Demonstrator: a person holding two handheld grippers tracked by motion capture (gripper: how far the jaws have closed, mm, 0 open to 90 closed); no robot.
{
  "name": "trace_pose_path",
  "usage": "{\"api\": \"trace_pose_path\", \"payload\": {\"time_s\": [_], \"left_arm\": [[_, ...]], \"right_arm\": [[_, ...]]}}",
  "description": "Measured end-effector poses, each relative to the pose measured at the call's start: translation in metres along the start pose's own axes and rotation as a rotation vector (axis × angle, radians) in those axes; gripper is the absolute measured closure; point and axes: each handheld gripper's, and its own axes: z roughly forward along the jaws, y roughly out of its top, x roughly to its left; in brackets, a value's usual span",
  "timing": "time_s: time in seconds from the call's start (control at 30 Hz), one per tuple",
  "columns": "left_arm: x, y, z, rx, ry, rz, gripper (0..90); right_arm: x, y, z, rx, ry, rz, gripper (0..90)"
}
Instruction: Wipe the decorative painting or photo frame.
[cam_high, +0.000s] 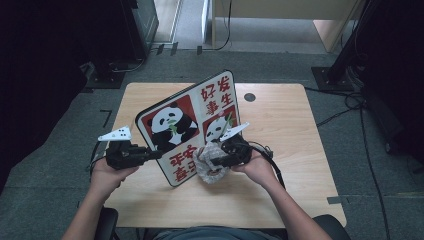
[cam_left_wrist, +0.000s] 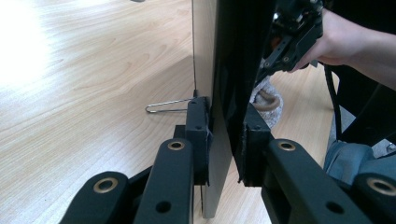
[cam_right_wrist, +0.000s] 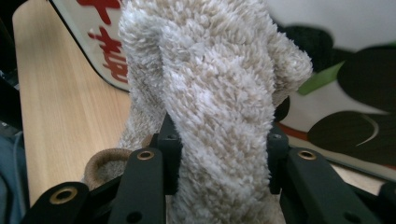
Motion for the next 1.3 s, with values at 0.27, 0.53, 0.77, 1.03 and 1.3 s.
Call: {"api": "trace_pose_path", "payload": {"time_s": [0.27, 0.53, 0.77, 1.03, 1.3], "left_arm": [[-0.001, 0.000, 0.000, -0.002, 0.001, -0.001, 78.2], [-0.001, 0.000, 0.000, -0.002, 0.000, -0.003, 78.2], [-0.001, 0.000, 0.000, -0.002, 0.002, -0.005, 78.1], [0.000, 0.000, 0.000, -0.003, 0.001, -0.010, 78.1], [-0.001, 0.000, 0.000, -0.004, -0.002, -0.015, 78.1]], "right_arm": [[-0.005, -0.011, 0.008, 0.017, 0.001, -0.001, 62.7], [-0.007, -0.011, 0.008, 0.030, 0.015, -0.007, 62.7], [-0.003, -0.004, -0.004, 0.004, 0.027, -0.006, 63.0], [0.002, 0.011, -0.027, -0.036, 0.026, 0.016, 63.2], [0.011, 0.039, -0.052, -0.063, 0.019, -0.003, 63.2]]}}
